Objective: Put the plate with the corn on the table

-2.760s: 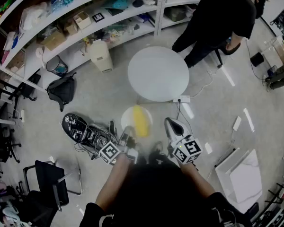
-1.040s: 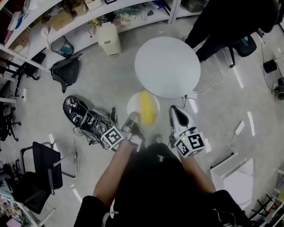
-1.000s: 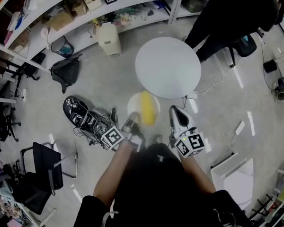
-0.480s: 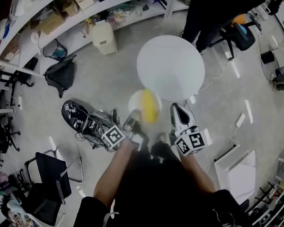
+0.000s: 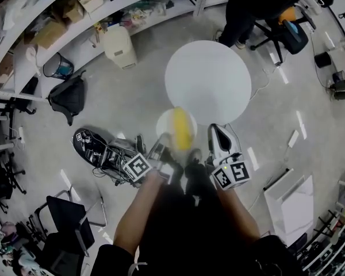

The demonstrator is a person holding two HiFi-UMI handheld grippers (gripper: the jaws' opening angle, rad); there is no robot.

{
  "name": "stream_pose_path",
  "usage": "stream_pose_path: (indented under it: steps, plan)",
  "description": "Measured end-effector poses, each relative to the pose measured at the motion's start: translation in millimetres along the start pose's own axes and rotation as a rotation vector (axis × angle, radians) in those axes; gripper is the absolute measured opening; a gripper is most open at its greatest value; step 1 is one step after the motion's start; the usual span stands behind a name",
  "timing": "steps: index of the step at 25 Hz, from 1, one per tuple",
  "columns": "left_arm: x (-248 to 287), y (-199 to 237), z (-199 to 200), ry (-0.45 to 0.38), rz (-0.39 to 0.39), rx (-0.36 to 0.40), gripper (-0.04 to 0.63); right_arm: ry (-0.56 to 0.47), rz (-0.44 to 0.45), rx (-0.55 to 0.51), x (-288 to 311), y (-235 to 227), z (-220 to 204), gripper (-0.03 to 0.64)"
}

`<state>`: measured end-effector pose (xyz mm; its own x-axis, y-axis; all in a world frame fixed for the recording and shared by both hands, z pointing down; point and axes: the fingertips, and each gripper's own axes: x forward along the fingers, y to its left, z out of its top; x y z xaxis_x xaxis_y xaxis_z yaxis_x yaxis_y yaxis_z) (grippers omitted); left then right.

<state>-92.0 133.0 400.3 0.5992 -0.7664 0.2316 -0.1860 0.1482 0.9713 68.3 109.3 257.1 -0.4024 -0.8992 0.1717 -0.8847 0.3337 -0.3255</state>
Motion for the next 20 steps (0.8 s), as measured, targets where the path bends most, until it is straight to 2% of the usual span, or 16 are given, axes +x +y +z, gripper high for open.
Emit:
stream_pose_path:
  steps: [5,9,20]
  plan:
    - [26,5,13,-0.011,-0.056,0.008,0.026,0.02,0.004,0.01,22,-17,-13,0.008]
    - [43,22,25,-0.018,-0.049,0.025,0.026,0.039,0.023,0.01,46,-29,-29,0.008]
    - [90,64,51,-0.046,-0.044,-0.003,0.026,0.068,0.074,0.008,111,-57,-53,0.008]
